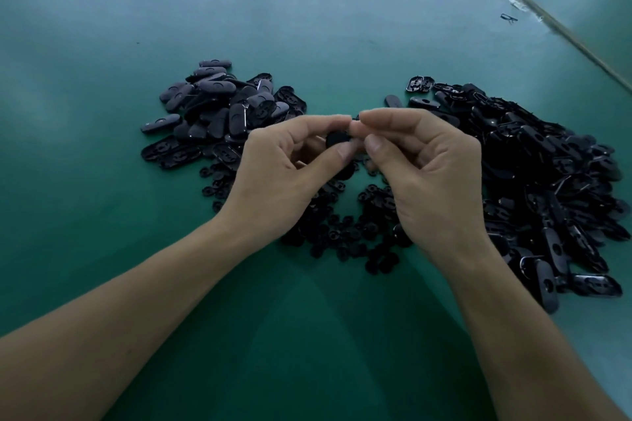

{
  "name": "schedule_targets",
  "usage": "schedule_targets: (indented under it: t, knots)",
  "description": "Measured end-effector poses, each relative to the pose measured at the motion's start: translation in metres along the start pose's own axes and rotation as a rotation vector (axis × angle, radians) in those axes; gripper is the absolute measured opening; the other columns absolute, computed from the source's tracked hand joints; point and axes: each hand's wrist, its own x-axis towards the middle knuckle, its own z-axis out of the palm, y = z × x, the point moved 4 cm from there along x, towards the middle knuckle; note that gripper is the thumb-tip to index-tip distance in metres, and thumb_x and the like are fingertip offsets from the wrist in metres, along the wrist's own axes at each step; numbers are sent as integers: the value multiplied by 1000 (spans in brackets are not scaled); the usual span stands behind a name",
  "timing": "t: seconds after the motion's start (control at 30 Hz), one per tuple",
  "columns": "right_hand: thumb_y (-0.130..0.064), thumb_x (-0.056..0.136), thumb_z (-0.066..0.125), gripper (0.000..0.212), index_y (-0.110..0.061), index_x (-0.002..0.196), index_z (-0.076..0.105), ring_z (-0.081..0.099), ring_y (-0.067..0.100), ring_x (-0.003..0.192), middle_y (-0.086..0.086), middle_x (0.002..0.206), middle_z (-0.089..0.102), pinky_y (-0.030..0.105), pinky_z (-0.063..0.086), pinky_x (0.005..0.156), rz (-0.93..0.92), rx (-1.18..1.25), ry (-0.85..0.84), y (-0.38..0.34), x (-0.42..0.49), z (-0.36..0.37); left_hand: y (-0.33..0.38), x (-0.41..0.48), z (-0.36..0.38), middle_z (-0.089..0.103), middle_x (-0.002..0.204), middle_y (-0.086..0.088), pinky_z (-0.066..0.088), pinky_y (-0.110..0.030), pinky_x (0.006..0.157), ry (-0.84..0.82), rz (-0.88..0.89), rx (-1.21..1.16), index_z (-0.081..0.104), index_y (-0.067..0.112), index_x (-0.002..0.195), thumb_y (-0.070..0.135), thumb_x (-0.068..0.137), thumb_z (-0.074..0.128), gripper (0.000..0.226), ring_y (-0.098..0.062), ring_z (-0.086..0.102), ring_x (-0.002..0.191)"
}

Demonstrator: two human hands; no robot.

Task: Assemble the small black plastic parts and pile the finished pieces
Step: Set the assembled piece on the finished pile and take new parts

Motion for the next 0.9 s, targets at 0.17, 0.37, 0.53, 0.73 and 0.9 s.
schedule_targets:
  t: [0.17,0.37,0.53,0.73,0.9]
  knots:
    - [-13,93,69,19,-20,110,75,65,7,93,-10,96,71,21,51,86,-41,-611,-1,6,-2,-6,0,0,-2,66,68,11,44,-17,54,54,9,-28,71,21,99,11,92,72,12,-1,55,58]
    - [-33,94,67,23,-27,116,72,49,16,108,-4,107,61,23,34,87,-4,-921,-182,13,0,8,-5,2,-6,72,72,3,56,-21,62,177,-17,-185,73,14,94,4,92,69,11,-11,68,64]
    - [-32,95,66,16,-24,106,76,50,17,107,-3,104,60,27,39,90,52,-920,-201,16,1,13,-5,2,-7,74,73,5,57,-21,61,212,-39,-212,74,13,93,4,91,70,11,-9,69,64]
    - [-35,96,65,19,-21,100,77,57,18,94,-2,95,62,35,47,85,53,-852,-137,14,2,10,-4,2,-10,73,73,4,53,-17,61,214,-28,-174,73,16,93,7,92,71,10,-8,65,63]
    - [-32,102,56,17,-20,94,64,64,21,77,-5,81,67,41,52,73,38,-723,-42,9,2,5,-7,1,-10,73,71,-3,56,-21,62,226,-79,-233,68,9,90,2,91,70,8,-14,71,65]
